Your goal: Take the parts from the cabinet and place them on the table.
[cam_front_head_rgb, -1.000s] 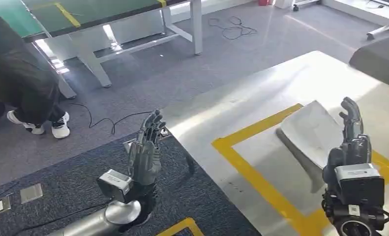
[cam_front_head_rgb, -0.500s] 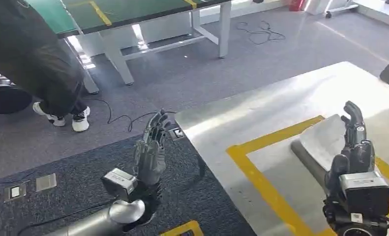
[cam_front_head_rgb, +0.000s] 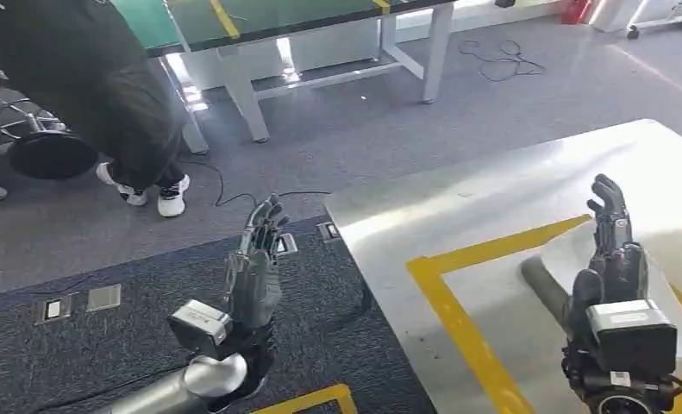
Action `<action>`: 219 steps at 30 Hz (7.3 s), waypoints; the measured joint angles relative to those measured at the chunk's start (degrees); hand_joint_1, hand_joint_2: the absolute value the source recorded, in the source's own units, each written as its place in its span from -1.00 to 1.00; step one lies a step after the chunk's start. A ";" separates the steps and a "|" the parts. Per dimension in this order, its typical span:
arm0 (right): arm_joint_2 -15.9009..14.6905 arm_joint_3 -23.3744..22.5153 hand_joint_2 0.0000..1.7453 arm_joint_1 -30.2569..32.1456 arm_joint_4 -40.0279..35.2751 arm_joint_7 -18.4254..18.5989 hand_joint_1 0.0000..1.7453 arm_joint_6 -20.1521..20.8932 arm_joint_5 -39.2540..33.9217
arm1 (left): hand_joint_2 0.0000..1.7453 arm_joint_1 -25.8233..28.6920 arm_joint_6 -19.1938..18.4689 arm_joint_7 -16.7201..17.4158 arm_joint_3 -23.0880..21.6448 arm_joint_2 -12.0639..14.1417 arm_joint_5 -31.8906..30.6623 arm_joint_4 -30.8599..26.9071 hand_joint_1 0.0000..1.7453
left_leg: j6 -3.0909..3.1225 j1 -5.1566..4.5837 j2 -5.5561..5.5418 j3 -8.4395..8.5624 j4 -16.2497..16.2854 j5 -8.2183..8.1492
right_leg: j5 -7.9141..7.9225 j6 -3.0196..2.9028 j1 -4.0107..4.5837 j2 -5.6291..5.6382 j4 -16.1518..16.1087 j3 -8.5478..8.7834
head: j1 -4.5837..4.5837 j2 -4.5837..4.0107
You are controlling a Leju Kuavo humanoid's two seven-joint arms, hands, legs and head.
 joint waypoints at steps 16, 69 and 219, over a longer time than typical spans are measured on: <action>-0.37 0.59 -1.00 0.25 -0.26 0.11 -1.00 -0.04 -0.15 | -1.00 0.35 0.00 0.39 0.09 -0.39 -0.46 -0.26 -1.00 | -0.73 1.68 -10.94 1.25 -0.44 -0.08 | 1.00 2.32 -1.84 9.14 -0.60 -0.42 | 1.42 0.00; -1.18 1.18 -1.00 -0.44 -1.31 1.11 -1.00 0.46 0.46 | -1.00 0.74 0.06 0.96 0.13 -0.44 -1.27 -0.83 -1.00 | -0.41 2.42 -5.21 0.08 -0.41 0.59 | -7.03 2.60 -1.82 3.40 9.45 -2.51 | 0.69 0.00; -0.77 3.26 -1.00 -0.40 0.13 -1.90 -1.00 2.51 0.72 | -1.00 0.81 0.07 1.31 0.61 0.35 1.53 -2.75 -1.00 | -2.28 1.70 -4.73 0.15 -1.85 2.28 | 0.73 -0.83 -0.74 4.23 -1.26 0.67 | 0.17 0.00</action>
